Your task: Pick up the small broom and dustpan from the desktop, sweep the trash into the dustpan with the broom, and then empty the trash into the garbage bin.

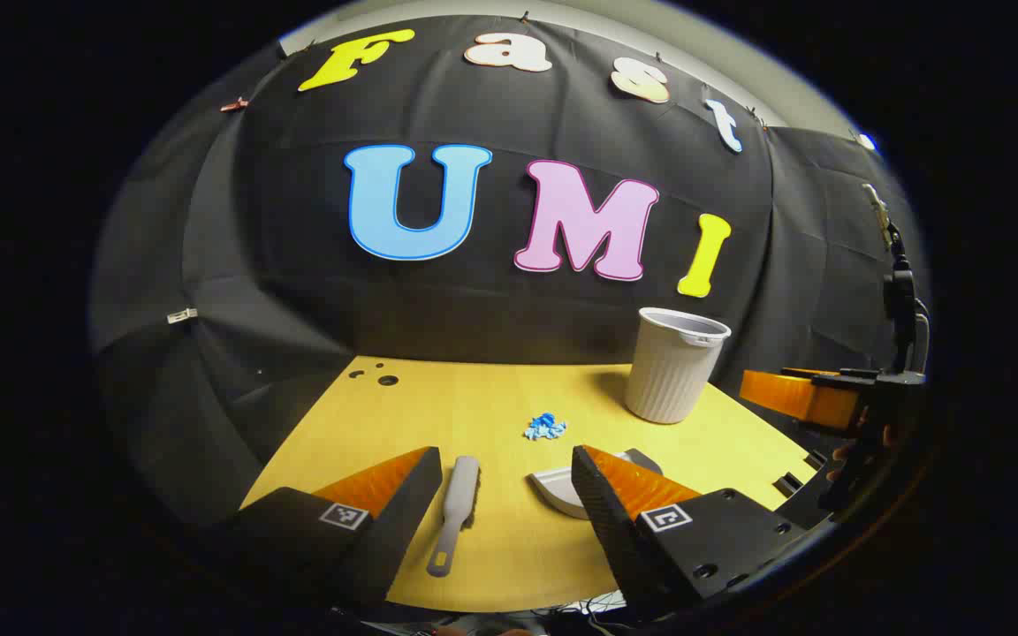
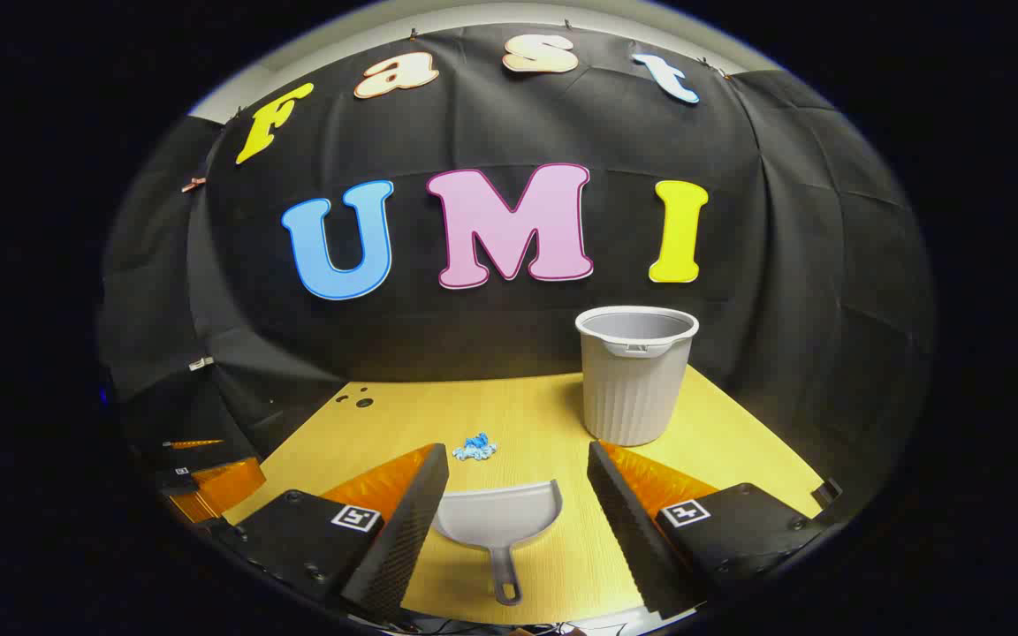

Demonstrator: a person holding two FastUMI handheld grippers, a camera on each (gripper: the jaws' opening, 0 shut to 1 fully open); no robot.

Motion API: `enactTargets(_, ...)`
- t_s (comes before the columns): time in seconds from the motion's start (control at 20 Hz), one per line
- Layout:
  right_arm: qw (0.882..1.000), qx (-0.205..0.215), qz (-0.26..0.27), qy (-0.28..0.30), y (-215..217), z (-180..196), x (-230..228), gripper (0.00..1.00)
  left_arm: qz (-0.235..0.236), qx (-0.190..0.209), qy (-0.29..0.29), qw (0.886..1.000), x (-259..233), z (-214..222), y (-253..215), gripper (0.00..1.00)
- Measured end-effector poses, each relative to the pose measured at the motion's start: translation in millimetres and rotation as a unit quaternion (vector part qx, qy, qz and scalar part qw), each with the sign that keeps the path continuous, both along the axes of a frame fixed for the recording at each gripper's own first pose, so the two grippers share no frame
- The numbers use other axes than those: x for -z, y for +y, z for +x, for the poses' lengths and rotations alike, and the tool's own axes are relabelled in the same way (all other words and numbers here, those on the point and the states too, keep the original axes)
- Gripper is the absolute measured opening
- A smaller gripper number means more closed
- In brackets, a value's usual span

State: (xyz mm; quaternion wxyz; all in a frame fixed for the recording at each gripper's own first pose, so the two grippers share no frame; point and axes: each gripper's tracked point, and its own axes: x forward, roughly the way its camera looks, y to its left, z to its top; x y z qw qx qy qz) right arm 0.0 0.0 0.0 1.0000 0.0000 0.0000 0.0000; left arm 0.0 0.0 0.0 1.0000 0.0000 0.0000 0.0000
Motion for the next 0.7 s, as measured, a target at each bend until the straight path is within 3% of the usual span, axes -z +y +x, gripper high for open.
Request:
enactTargets(0.2,1.000,-0.008,0.001,0.015,2.9,1.2,8.9,0.99,0.004,0.000,0.017,1.000,8.1,3.0,-0.5,0.96)
enactTargets(0.5,0.999,-0.016,0.003,0.029,6.5,8.7,10.8,0.99,-0.026,-0.010,0.066,0.997,34.8,17.2,12.2,0.96)
enactTargets(0.7,0.999,-0.019,0.008,0.041,6.8,20.3,16.1,0.99,-0.015,-0.010,0.094,0.995,49.0,30.3,20.5,0.96)
